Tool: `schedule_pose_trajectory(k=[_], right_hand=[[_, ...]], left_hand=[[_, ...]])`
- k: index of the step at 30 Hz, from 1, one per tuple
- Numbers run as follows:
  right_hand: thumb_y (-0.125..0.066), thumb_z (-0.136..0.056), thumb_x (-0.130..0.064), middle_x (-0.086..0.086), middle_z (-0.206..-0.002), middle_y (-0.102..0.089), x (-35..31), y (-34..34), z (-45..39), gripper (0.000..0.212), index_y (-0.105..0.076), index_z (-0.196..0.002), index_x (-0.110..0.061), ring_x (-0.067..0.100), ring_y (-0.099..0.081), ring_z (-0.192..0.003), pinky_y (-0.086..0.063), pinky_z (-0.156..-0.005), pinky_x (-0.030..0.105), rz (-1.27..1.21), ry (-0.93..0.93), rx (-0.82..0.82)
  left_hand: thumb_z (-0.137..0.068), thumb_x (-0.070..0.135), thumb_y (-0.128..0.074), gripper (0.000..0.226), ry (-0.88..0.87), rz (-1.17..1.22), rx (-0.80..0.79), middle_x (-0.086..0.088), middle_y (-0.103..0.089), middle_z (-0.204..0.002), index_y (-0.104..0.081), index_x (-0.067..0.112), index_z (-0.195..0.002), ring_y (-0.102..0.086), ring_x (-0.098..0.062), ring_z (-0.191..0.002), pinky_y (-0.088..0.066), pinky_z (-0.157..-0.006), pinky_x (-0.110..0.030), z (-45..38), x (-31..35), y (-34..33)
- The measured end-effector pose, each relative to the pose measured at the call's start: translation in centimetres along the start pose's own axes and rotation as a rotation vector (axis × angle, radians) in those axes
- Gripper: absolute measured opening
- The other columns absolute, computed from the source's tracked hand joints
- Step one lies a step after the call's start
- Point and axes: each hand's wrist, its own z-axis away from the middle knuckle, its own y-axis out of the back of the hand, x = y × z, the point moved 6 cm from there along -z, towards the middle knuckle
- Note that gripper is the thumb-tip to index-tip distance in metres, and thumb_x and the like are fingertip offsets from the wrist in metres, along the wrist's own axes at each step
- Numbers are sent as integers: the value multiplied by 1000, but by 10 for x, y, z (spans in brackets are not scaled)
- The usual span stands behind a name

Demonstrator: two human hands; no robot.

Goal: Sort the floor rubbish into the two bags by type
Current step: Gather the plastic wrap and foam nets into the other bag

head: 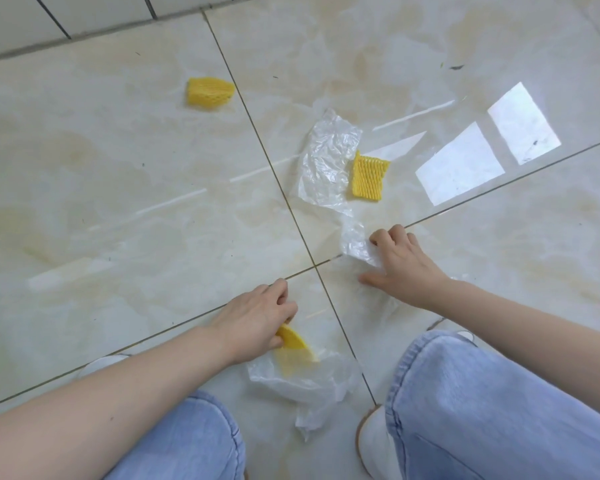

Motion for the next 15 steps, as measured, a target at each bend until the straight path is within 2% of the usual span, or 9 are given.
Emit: schedule_pose_trajectory(k=[2, 4, 7, 10, 12, 13, 15], right_hand=[[-60, -87, -43, 11, -115, -42, 0, 0, -5, 47, -48, -115, -8, 32, -42, -108, -36, -94, 36, 39, -5, 9], [-54, -92, -41, 11, -114, -44, -1, 0, -7, 39, -53, -110, -6, 32, -43, -109, -37, -93, 36, 44, 0, 6], [-51, -94, -38, 10, -111, -47, -5, 3, -9, 33, -54, -109, -8, 30, -44, -106, -40, -87, 37, 78, 40, 4], [-52, -93, -29, 6, -87, -47, -10, 14, -11, 20, -44, -88, -12, 31, -49, -89, -35, -68, 35, 0, 62, 48], [-53, -90, -20, 3, -69, -42, -10, 24, -13, 21, -36, -79, -12, 32, -46, -72, -28, -57, 34, -111, 26, 82], [-53, -88, -17, 2, -64, -41, -8, 28, -15, 21, -35, -77, -11, 31, -43, -66, -27, -54, 34, -162, 2, 96], [-53, -86, -14, 2, -61, -41, -8, 34, -17, 21, -35, -77, -12, 30, -41, -63, -29, -51, 34, -232, -15, 117]], left_hand=[[-82, 24, -59, 17, 8, 15, -1, 4, -33, -106, -43, 25, -87, -40, -18, -88, -31, -63, -29, -1, -2, 0], [-83, 23, -58, 18, 13, 55, 19, 5, -35, -105, -40, 26, -84, -42, -17, -88, -33, -62, -29, -1, -3, -1], [-85, 29, -58, 24, 81, 231, 104, 7, -40, -94, -36, 26, -75, -45, -17, -78, -43, -66, -34, -3, -15, 4], [-76, 19, -61, 31, 176, 402, 228, 5, -42, -83, -33, 26, -64, -49, -20, -73, -45, -72, -38, -4, -36, 22], [-74, 12, -64, 29, 204, 463, 354, 4, -49, -79, -39, 20, -61, -51, -18, -72, -43, -69, -33, -2, -49, 38], [-75, 9, -65, 24, 214, 496, 410, 6, -52, -74, -45, 15, -62, -52, -11, -70, -41, -66, -28, -1, -52, 46], [-77, 6, -64, 12, 215, 562, 449, 17, -56, -64, -56, 8, -68, -50, 0, -62, -36, -58, -15, 3, -48, 57]])
